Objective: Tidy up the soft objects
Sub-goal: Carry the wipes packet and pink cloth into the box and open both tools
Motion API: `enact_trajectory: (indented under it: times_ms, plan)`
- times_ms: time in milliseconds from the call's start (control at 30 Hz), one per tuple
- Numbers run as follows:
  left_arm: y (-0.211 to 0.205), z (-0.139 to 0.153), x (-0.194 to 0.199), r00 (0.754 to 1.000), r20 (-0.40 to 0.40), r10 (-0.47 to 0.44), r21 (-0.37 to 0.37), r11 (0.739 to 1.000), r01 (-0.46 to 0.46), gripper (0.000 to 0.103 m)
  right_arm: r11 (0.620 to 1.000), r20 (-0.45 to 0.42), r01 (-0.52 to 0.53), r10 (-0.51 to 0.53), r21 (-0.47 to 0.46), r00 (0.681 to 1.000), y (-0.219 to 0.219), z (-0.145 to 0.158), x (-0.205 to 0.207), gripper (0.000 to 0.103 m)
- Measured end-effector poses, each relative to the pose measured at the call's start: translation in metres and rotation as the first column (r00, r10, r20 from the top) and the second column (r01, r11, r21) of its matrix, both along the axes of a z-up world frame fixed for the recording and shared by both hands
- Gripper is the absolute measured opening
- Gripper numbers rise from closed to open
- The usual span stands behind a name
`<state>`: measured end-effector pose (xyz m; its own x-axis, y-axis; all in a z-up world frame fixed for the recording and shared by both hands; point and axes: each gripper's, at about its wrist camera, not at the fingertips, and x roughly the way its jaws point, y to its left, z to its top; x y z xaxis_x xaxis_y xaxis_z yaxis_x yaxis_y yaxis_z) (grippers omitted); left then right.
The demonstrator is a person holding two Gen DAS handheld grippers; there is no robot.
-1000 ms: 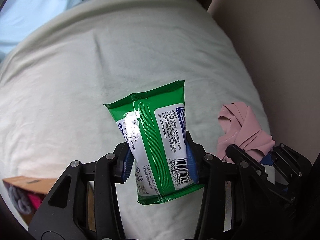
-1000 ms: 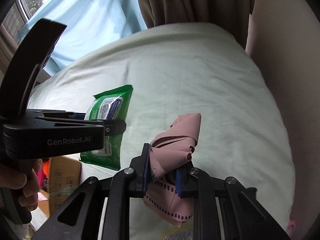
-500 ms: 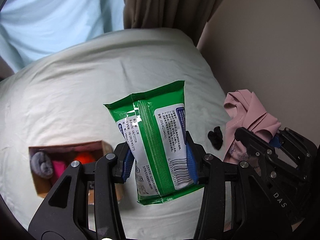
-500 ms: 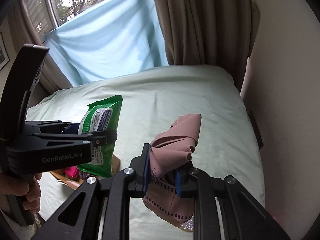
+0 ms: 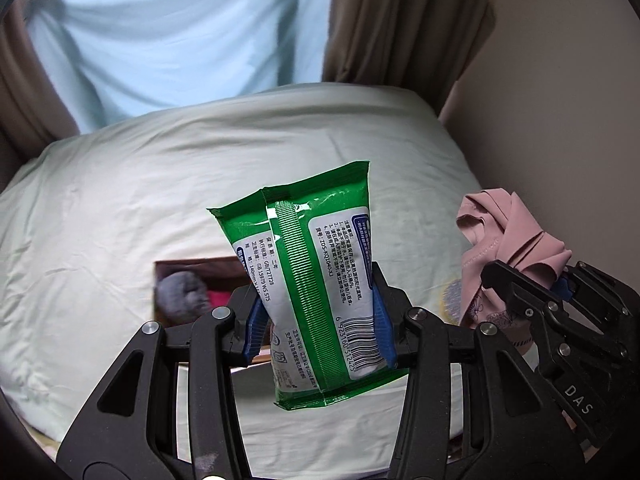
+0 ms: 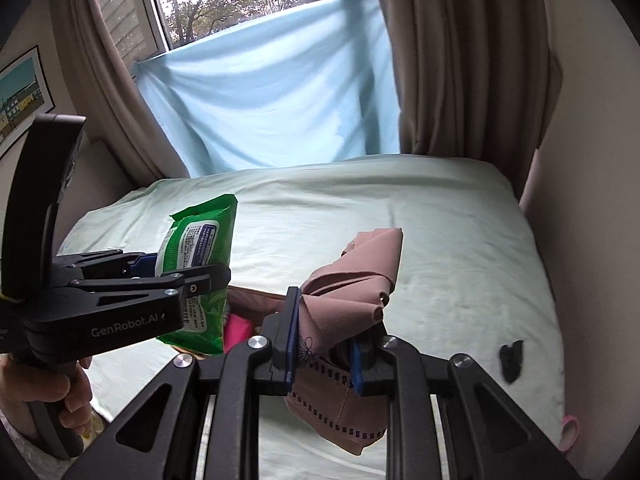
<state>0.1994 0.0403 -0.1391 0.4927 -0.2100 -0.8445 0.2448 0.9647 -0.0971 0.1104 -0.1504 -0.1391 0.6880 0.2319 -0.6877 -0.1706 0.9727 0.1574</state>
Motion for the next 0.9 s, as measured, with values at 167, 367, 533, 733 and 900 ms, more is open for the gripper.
enact_trajectory:
  times_ms: [167, 367, 533, 733, 900]
  plan:
    - [0.065, -0.021, 0.003, 0.999, -0.044, 0.030, 0.010, 1.000, -0.030, 0.041, 0.999, -0.053, -0.032, 0.033, 0.018, 0.998, 0.060, -0.018, 0.014, 0.019]
    - [0.117, -0.069, 0.028, 0.991, -0.130, 0.032, 0.018, 0.999, -0.030, 0.041, 1.000, -0.123, -0.023, 0.025, 0.020, 0.992, 0.117, -0.049, 0.042, 0.019]
    - [0.138, -0.107, 0.041, 0.983, -0.184, 0.026, 0.045, 0.999, -0.018, 0.041, 1.000, -0.193, 0.006, -0.004, 0.009, 0.981, 0.144, -0.085, 0.069, 0.019]
    - [0.143, -0.157, 0.055, 0.963, -0.268, 0.012, 0.068, 0.998, 0.007, 0.041, 1.000, -0.284, 0.012, -0.019, -0.027, 0.959, 0.153, -0.126, 0.090, 0.019]
    - [0.136, -0.191, 0.067, 0.947, -0.322, 0.014, 0.088, 0.996, 0.015, 0.041, 0.999, -0.347, 0.013, -0.026, -0.040, 0.938, 0.154, -0.152, 0.112, 0.019]
